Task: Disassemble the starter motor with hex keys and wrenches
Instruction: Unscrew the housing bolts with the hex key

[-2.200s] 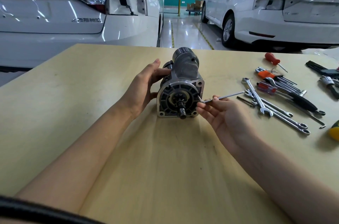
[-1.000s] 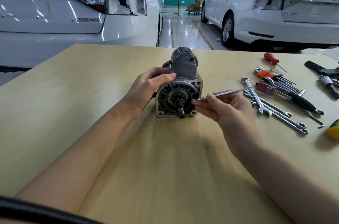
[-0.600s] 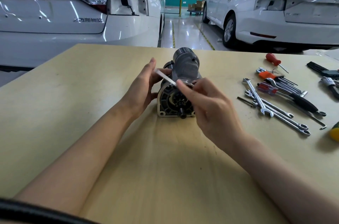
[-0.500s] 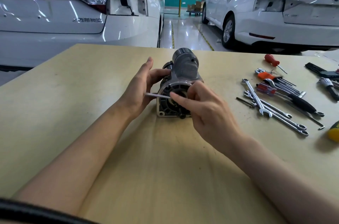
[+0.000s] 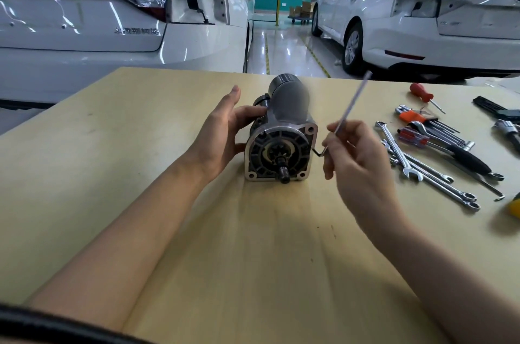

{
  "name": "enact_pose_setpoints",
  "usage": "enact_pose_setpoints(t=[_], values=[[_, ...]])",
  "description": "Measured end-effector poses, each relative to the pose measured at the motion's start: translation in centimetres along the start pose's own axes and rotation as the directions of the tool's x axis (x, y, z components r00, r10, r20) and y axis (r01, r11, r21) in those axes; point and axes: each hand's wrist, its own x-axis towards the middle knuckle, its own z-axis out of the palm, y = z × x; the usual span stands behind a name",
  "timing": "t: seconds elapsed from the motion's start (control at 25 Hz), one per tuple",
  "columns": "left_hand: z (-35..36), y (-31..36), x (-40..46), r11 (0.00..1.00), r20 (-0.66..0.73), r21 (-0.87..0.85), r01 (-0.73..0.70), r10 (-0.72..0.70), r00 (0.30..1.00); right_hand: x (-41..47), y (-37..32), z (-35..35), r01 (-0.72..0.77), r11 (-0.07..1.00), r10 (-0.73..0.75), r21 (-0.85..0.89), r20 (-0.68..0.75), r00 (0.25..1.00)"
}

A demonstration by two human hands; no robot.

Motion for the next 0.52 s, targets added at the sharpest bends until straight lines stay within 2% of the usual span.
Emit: enact_pose_setpoints(t=[0.08,0.16,0.24,0.36,0.52], values=[[0.03,-0.2,0.15,1.0,-0.006,0.018,-0.014,0.015,1.0,0.26,-0.01,-0.53,-0.282,0.913,0.292,0.294,0.009,0.956],[-0.07,-0.37,0.26,1.0,-0.001,0.02,-0.022,0.022,1.0,0.58,-0.04,-0.7,-0.409,0.761,0.448,0.503,0.049,0.893],[-0.28,-0.51,0.28,0.998,0.012,0.053,-0.042,0.042,0.999,0.7,-0.07,-0.43,-0.443,0.671,0.502,0.595,0.075,0.862],[-0.22,-0.75,0.27,0.985,0.032,0.144,-0.089,0.085,0.996,0.36,0.14,0.05,-0.447,0.641,0.518,0.623,0.078,0.852],[-0.05,-0.78,0.17,0.987,-0.028,0.129,-0.094,0.098,0.995,-0.07,0.22,0.2,-0.46,0.574,0.546,0.677,0.102,0.832]])
